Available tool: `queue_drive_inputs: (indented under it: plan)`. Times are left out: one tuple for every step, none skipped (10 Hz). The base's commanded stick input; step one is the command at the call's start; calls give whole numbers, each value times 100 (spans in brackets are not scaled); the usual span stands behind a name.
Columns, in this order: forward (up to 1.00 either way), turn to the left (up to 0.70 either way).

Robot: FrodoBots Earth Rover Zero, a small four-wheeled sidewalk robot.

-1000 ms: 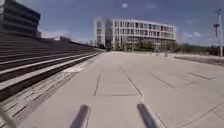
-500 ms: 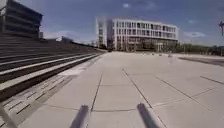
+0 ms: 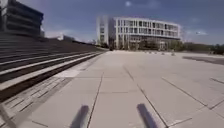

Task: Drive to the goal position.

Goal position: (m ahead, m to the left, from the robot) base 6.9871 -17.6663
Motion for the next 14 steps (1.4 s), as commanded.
queue_drive_inputs:
  plan:
    - [70,0]
    - [70,-35]
    - [70,-35]
    - [70,0]
    - [70,0]
    - [70,0]
    - [70,0]
    - [70,0]
    - [70,0]
    - [70,0]
    - [70,0]
    - [70,0]
    - [70,0]
    - [70,0]
